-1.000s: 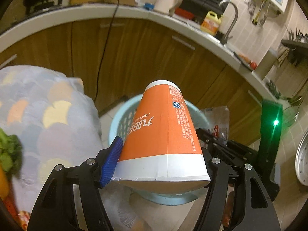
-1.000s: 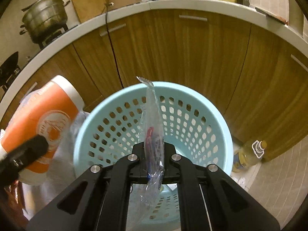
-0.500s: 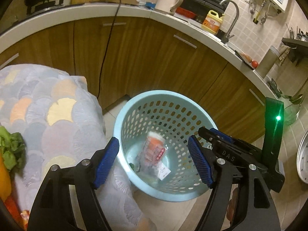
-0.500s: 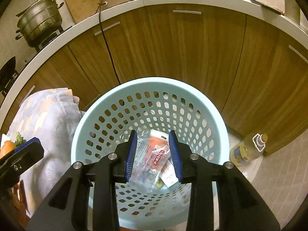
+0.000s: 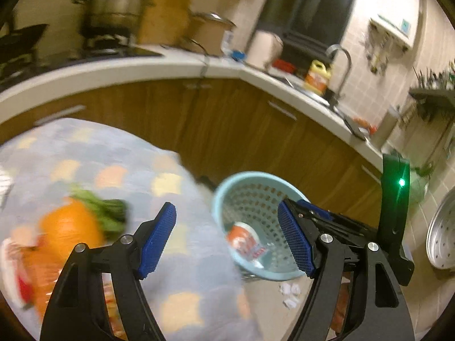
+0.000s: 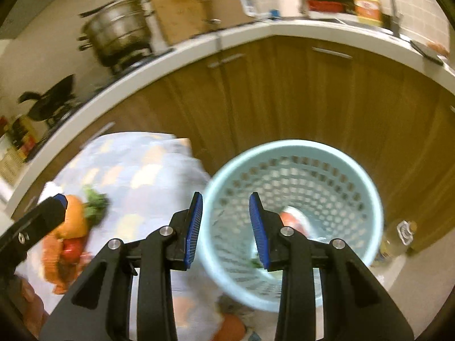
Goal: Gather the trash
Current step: 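Grasp the polka-dot napkin with the left tool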
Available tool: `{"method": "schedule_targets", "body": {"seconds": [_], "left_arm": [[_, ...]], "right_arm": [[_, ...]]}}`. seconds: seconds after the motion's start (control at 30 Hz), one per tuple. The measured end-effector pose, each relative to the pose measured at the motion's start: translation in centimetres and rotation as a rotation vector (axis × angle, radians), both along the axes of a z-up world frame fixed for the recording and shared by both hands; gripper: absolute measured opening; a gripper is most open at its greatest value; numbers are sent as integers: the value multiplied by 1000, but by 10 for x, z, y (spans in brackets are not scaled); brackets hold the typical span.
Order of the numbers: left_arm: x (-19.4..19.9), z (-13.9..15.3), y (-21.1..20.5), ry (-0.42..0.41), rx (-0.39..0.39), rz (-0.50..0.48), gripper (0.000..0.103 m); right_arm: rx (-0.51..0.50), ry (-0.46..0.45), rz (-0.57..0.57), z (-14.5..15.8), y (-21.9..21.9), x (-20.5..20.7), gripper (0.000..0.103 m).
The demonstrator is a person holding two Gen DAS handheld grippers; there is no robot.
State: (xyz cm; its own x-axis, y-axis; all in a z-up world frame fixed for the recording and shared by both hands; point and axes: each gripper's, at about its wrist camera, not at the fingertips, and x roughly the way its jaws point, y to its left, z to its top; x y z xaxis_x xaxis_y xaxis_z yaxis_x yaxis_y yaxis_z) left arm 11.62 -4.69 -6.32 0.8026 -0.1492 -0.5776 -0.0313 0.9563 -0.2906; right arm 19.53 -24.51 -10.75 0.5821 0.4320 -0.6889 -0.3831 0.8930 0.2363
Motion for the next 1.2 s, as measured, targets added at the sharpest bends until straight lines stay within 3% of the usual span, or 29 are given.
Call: {"method": "schedule_targets", "body": {"seconds": [0.27, 0.4, 0.5, 0.7, 0.77, 0.97, 1.03, 1.1, 1.13, 1.2], "left_arm": [[-64, 15, 109, -33, -21, 276, 72], [-87, 11, 173, -16, -40, 423, 72], [-91, 2, 214, 35, -4, 490, 72], [-74, -28, 281, 156, 24, 549, 78], [-66, -39, 298, 177, 9, 546, 79], [-44, -67, 322, 241, -15, 530, 79], [-36, -68, 318, 227, 21, 529, 78], [-30, -70, 314, 234, 51, 530, 70], [-28, -70, 311, 236, 68, 526, 54], [-26, -70, 307, 228, 93, 517, 46]], "right_arm": [[-21, -5, 166, -10, 81, -38, 31], [-31, -22, 205, -24, 109, -46, 31], [-53, -5, 219, -42, 125, -47, 32], [-69, 37, 225, -59, 136, -43, 33], [-62, 47, 216, -61, 135, -40, 39], [-94, 28, 234, -59, 141, -43, 45], [-87, 18, 243, -53, 142, -45, 45], [-80, 3, 254, -44, 146, -46, 46], [-78, -10, 258, -38, 148, -46, 47], [-51, -26, 273, -26, 152, -48, 49]]}}
